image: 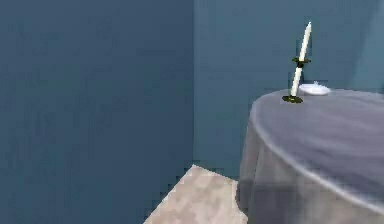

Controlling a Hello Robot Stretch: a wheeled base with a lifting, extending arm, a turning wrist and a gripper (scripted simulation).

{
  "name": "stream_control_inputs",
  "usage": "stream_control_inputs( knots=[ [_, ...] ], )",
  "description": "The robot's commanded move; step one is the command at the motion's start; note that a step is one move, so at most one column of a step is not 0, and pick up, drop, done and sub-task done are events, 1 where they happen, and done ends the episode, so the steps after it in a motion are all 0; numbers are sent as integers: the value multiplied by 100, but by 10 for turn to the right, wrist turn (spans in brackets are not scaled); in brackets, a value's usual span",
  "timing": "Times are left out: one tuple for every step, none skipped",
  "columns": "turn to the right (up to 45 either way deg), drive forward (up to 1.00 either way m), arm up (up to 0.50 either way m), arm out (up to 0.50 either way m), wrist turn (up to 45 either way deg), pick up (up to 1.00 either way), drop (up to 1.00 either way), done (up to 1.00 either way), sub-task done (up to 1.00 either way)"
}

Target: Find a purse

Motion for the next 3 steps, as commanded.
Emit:
stream_control_inputs(
  knots=[
    [-450,0,0,0,0,0,0,0,0],
    [-450,0,0,0,0,0,0,0,0],
    [-330,0,0,0,0,0,0,0,0]
  ],
)
